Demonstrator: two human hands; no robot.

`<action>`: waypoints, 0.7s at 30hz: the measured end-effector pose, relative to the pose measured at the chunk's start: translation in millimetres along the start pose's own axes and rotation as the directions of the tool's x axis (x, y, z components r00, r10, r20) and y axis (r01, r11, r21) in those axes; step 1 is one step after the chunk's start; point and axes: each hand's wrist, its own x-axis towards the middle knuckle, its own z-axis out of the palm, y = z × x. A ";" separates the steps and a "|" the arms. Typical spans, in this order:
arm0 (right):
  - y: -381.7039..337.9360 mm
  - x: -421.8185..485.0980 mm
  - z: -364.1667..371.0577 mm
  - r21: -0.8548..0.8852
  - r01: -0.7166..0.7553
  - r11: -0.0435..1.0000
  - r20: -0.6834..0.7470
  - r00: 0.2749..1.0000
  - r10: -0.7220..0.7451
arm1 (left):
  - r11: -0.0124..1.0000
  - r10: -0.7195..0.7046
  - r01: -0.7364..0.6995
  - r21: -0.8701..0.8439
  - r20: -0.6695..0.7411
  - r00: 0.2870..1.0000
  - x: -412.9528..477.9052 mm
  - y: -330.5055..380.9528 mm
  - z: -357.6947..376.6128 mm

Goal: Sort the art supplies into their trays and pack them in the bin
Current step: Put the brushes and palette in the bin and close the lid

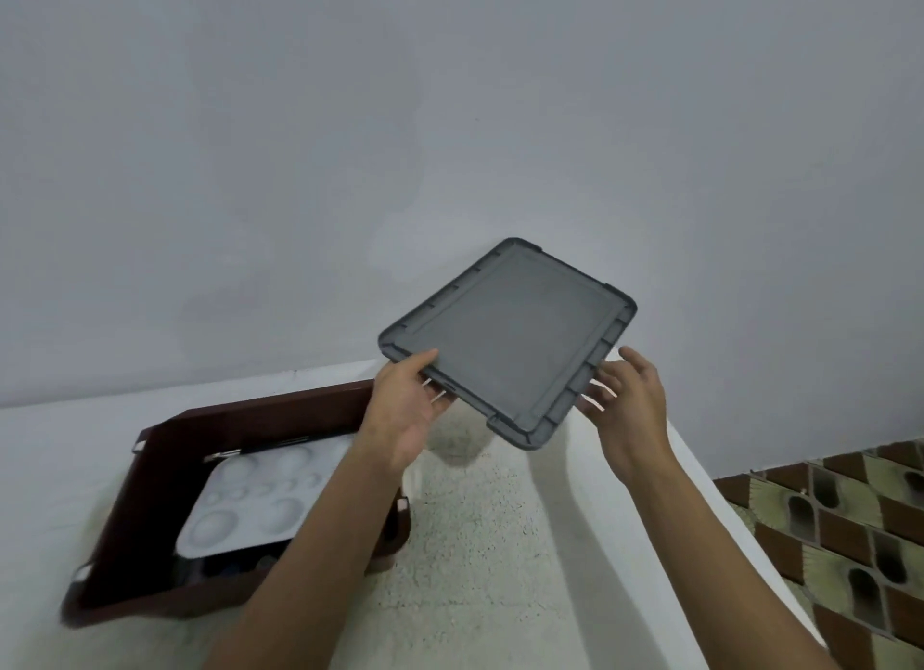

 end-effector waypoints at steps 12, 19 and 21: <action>8.1 -11.3 70.6 -0.288 0.023 0.957 0.271 0.961 0.058 | 0.944 0.211 -0.165 0.287 -0.136 0.968 -39.5 118.1 -133.8; 26.0 -39.9 117.2 -0.433 0.205 0.878 0.441 0.898 0.008 | 0.836 0.441 -0.352 0.420 -0.135 0.887 -56.6 155.7 -180.3; 31.5 -47.8 130.3 -0.410 0.229 0.883 0.433 0.901 -0.033 | 0.801 0.502 -0.396 0.450 -0.143 0.853 -63.1 161.0 -191.6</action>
